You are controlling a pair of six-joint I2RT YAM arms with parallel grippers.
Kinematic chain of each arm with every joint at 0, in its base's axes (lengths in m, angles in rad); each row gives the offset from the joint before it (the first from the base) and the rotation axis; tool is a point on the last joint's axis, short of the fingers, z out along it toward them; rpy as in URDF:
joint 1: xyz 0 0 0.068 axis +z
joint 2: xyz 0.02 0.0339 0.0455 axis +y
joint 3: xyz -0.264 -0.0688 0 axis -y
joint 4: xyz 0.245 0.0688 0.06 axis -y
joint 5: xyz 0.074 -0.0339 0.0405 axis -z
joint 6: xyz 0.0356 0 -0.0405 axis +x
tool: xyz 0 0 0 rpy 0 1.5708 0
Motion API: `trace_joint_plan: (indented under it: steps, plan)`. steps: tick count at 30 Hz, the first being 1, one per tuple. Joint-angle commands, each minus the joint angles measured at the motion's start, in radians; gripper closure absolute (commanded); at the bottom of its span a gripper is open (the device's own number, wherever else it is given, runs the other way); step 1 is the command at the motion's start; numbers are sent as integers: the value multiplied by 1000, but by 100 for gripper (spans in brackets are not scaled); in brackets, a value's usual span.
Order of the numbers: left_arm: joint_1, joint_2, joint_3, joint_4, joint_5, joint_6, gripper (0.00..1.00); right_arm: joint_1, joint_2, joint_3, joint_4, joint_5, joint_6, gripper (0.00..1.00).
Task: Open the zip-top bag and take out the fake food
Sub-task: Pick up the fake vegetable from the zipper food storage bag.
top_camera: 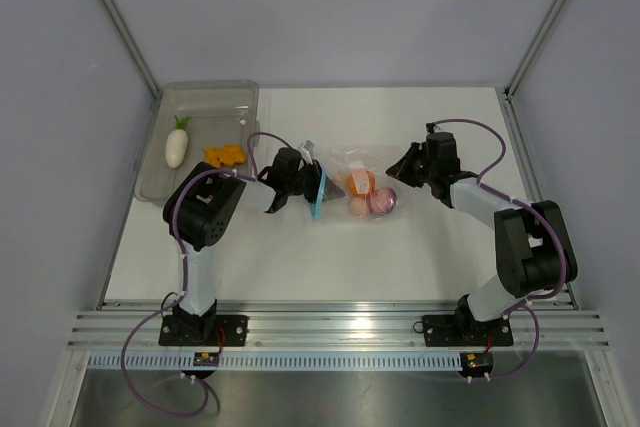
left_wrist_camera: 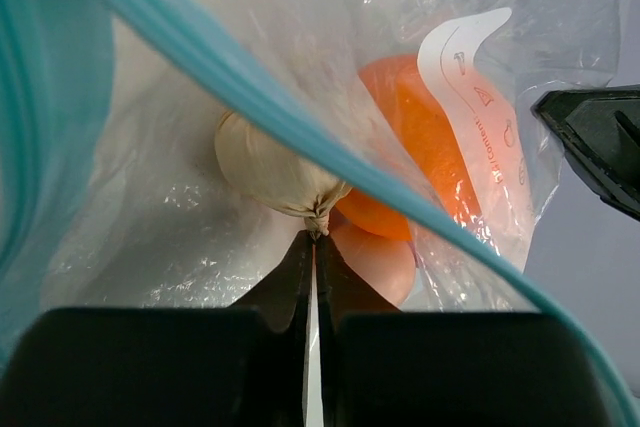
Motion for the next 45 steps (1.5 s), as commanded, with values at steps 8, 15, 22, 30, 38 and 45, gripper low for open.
trace_joint_plan:
  steps: [8,15,22,30,38,45]
  plan:
    - [-6,-51,-26,88,21,1,100,13,-21,14,25,29,-11,100]
    - [-6,-85,-55,96,23,-4,100,11,-47,11,3,92,-13,100]
    - [-6,-124,-101,119,38,-18,100,9,-51,13,-12,128,-14,100]
    - [6,-144,-109,94,38,-2,100,-6,-74,7,-36,190,-2,100]
    - [9,-158,-123,71,28,4,86,-7,-80,8,-43,187,-6,100]
    - [11,-160,-117,45,15,15,58,-7,-79,8,-38,175,-3,100]
